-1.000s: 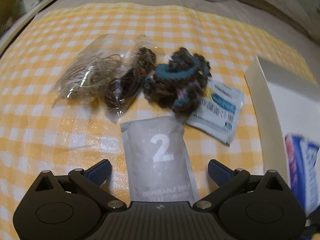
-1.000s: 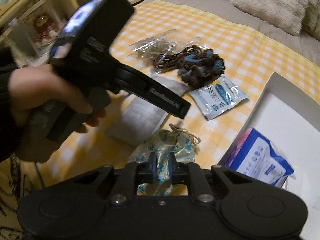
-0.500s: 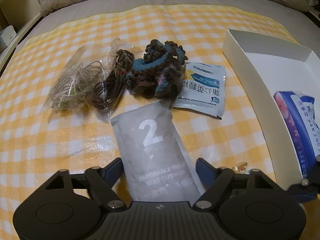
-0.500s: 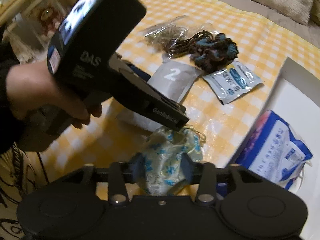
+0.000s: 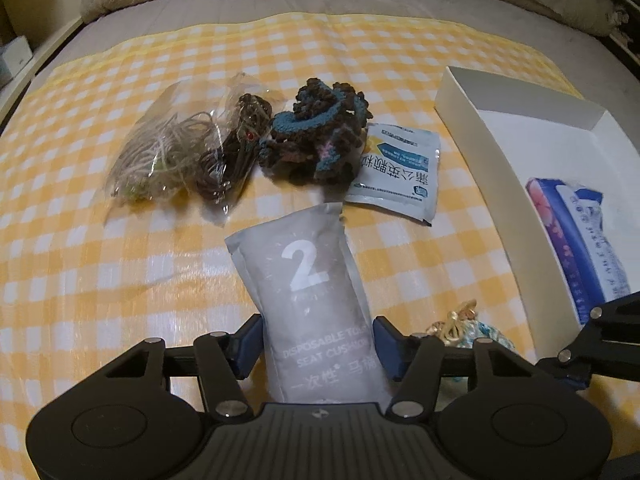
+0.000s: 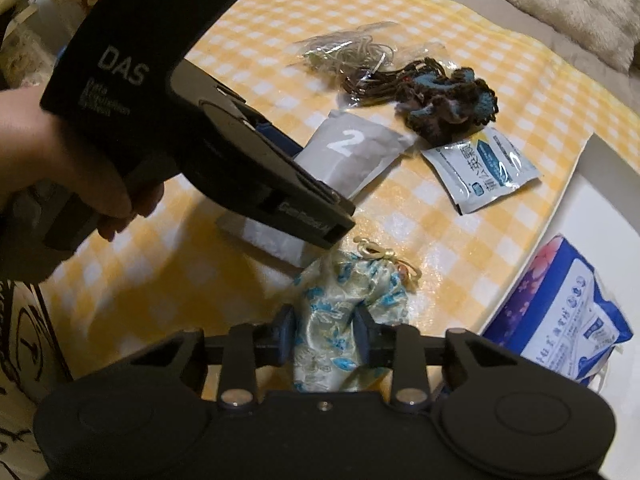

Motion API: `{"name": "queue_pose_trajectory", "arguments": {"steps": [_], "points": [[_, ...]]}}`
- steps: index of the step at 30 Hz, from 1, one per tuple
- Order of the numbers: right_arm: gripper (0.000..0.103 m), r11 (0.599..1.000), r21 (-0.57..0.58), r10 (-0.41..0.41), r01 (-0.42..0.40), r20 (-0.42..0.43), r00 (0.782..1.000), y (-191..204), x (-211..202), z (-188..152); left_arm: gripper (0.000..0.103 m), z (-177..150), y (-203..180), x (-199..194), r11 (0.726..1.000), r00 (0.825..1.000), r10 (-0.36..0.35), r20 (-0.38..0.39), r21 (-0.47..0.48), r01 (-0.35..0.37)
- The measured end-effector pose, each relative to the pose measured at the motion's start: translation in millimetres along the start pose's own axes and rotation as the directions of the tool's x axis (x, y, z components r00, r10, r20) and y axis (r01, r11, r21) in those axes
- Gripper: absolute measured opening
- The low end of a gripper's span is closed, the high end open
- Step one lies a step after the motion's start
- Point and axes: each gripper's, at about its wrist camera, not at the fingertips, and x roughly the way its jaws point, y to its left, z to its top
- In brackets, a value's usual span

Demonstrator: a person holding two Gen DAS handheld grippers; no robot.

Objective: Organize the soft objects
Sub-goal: 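Carry the grey pouch and floral pouch over the white box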

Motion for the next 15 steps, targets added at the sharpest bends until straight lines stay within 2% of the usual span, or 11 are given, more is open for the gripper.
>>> {"name": "queue_pose_trajectory", "arguments": {"steps": [4, 9, 15], "points": [[0.009, 1.000, 0.026, -0.008, 0.006, 0.051, 0.999, -1, -16, 1, 0.059, -4, 4, -9, 0.999, 1.000, -0.018, 0.009, -0.039, 0.018], [0.006, 0.998, 0.056, -0.031, 0.024, 0.136, 0.990, -5, -38, 2, 0.059, -4, 13, -39, 0.995, 0.996, -0.028, 0.089, -0.097, 0.037], [0.005, 0.997, 0.062, -0.057, 0.045, 0.206, 0.977, -4, -55, 1, 0.059, -2, 15, -68, 0.992, 0.986, -0.032, 0.167, -0.119, 0.052]]}}
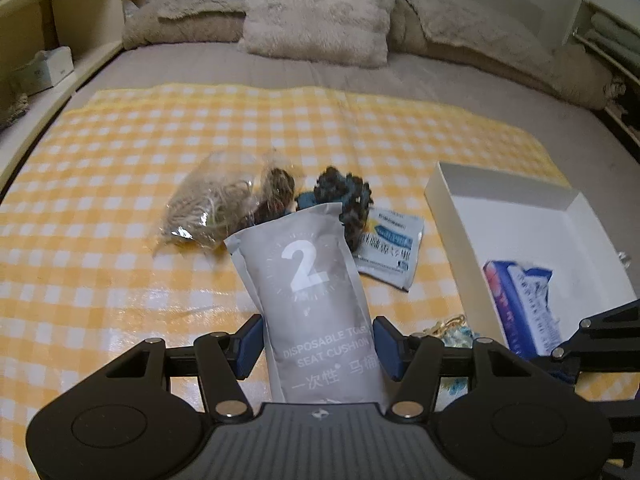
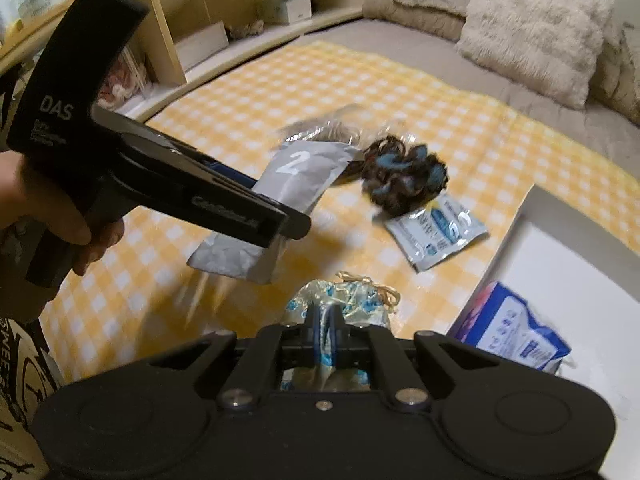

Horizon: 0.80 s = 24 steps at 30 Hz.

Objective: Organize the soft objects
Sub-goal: 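Carry the grey pouch and floral pouch over the white box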

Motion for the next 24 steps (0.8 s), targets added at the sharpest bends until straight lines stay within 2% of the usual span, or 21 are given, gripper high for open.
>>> {"name": "queue_pose_trajectory", "arguments": {"steps": [4, 9, 17, 24], "points": [[0.004, 1.000, 0.002, -0.028, 0.028, 0.066, 0.997, -2, -16, 3, 0.059, 4, 0, -13, 1.000, 0.999, -0.011, 0.035, -0.018, 0.011], [0.003, 0.997, 0.029, -0.071, 0.067, 0.167, 0.983, -9, -42, 9, 0.059, 11, -6, -31, 0.999, 0.994, -0.039, 0.104, -0.032, 0.042], [0.003, 0.986, 0.091, -0.163, 0.142, 0.302, 0.939, -31, -82, 9, 0.059, 23, -24, -58, 0.995, 0.974, -0.093, 0.206, -0.027, 0.100], [0.003, 0.975, 0.135, -0.214, 0.176, 0.353, 0.911, -46, -103, 2, 0.059, 27, -38, -65, 0.990, 0.961, -0.132, 0.241, -0.019, 0.141]]}}
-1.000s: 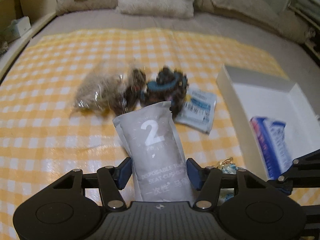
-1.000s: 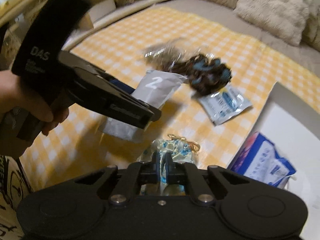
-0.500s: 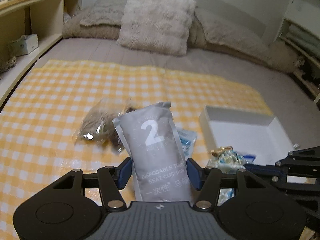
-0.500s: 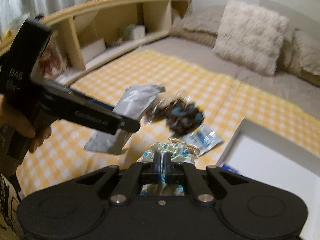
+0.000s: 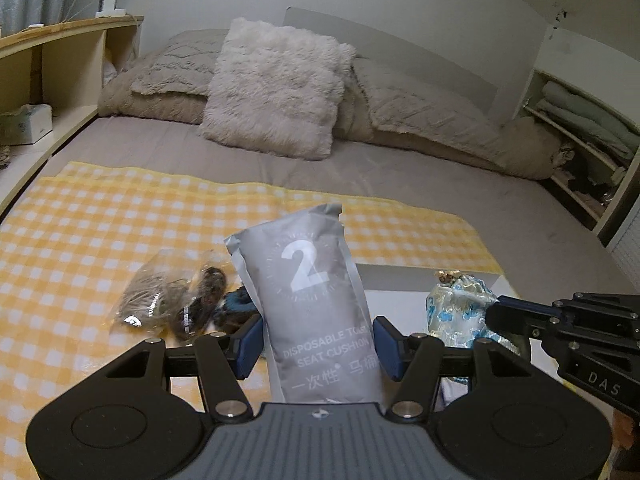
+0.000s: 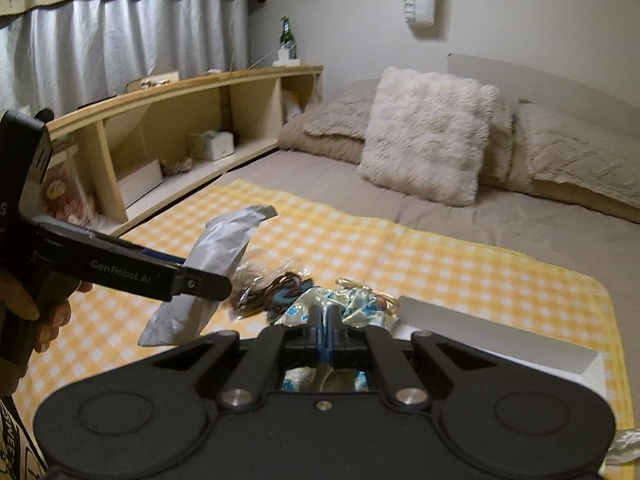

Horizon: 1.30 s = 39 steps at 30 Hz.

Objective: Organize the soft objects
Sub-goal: 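Carry the grey pouch and floral pouch over the white box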

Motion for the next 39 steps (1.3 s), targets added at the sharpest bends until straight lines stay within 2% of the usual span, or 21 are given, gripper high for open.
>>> {"name": "queue_pose_trajectory", "arguments": {"steps": [12, 21, 30, 35, 39], "points": [[0.002, 0.991, 0.090, -0.108, 0.103, 0.050, 0.993, -46, -34, -8, 0.059, 7, -43, 14, 0.995, 0.995, -0.094, 0.020, 0.027, 0.094], [0.002, 0.966, 0.174, -0.202, 0.192, 0.044, 0.978, -92, -60, -25, 0.059, 6, -86, 37, 0.982, 0.983, -0.184, 0.009, 0.044, 0.184], [0.002, 0.943, 0.221, -0.255, 0.250, -0.004, 0.967, -129, -76, -46, 0.059, -13, -136, 77, 0.958, 0.957, -0.276, -0.088, 0.053, 0.281], [0.002, 0.935, 0.227, -0.268, 0.272, -0.049, 0.962, -145, -77, -58, 0.059, -24, -155, 107, 0.946, 0.935, -0.320, -0.154, 0.003, 0.324], [0.002, 0.933, 0.212, -0.276, 0.290, -0.091, 0.957, -157, -73, -68, 0.059, -32, -170, 128, 0.943, 0.926, -0.328, -0.189, -0.012, 0.332]]}}
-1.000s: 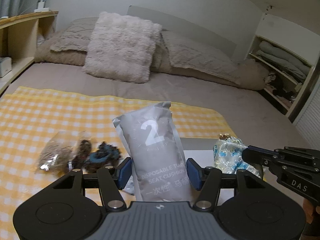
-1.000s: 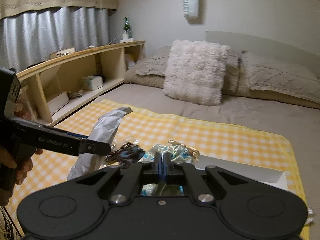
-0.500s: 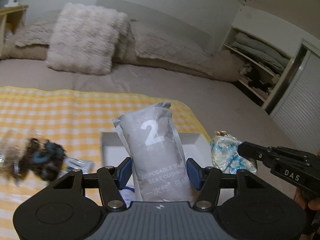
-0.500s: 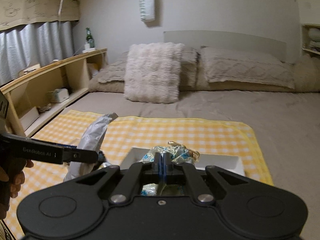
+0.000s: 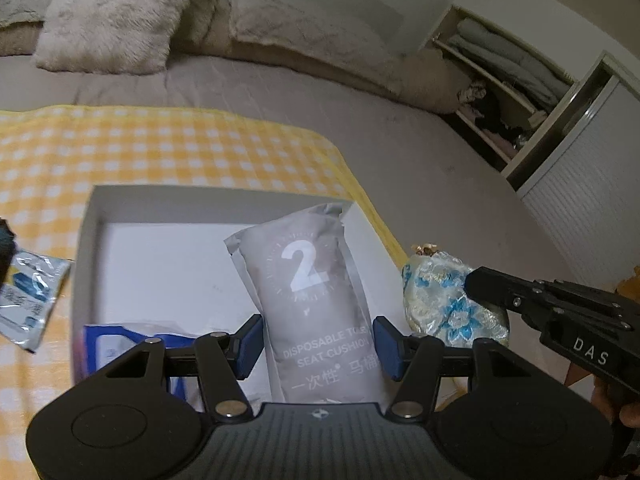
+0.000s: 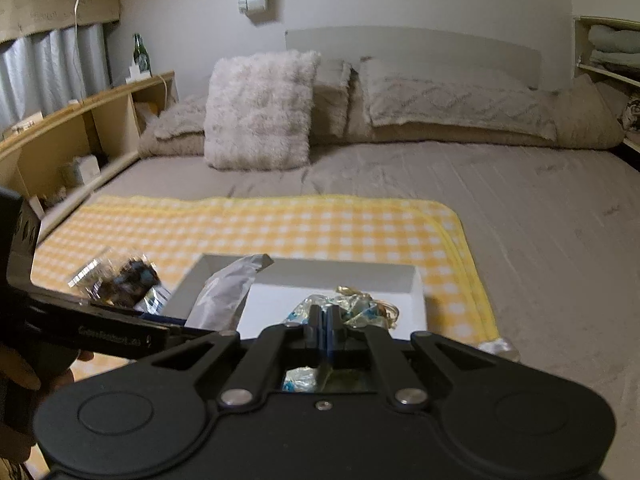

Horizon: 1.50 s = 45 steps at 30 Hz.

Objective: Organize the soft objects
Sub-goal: 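Carry the grey pouch and floral pouch over the white box, then lower both pouches into the box, open both tools and withdraw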

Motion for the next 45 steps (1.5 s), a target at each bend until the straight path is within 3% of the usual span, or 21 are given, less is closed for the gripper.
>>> {"name": "queue_pose_trajectory", "arguments": {"steps": [8, 20, 26, 28, 30, 32, 39, 45], "points": [[0.002, 0.997, -0.070, 0.012, -0.019, -0.093, 0.996, -14, 29, -14, 0.059, -5, -3, 44, 0.999, 0.998, 0.043, -0.055, 0.016, -0.042], [0.002, 0.988, -0.139, 0.029, -0.065, -0.249, 0.968, -7, 65, -32, 0.061, -22, -8, 79, 0.999, 0.989, 0.027, -0.145, 0.019, -0.025], [0.004, 0.988, -0.151, -0.038, -0.013, -0.335, 0.942, -12, 70, -43, 0.076, -25, -10, 81, 0.997, 0.984, 0.074, -0.164, 0.047, -0.067], [0.008, 0.988, -0.153, -0.058, 0.005, -0.342, 0.938, -14, 69, -45, 0.081, -25, -9, 78, 0.996, 0.983, 0.084, -0.165, 0.047, -0.077], [0.029, 0.989, -0.149, -0.064, 0.012, -0.345, 0.936, -15, 67, -45, 0.084, -25, -7, 74, 0.996, 0.983, 0.089, -0.162, 0.044, -0.083], [0.038, 0.988, -0.150, -0.074, 0.024, -0.338, 0.938, -16, 64, -44, 0.086, -23, -6, 69, 0.995, 0.984, 0.094, -0.154, 0.043, -0.089], [0.053, 0.996, -0.086, -0.050, 0.025, -0.303, 0.952, -19, 47, -38, 0.095, -22, -6, 51, 0.994, 0.987, 0.102, -0.128, 0.047, -0.096], [0.064, 0.998, -0.044, -0.057, 0.048, -0.222, 0.973, -18, 24, -30, 0.100, -20, -7, 30, 0.993, 0.989, 0.111, -0.094, 0.055, -0.106]]}}
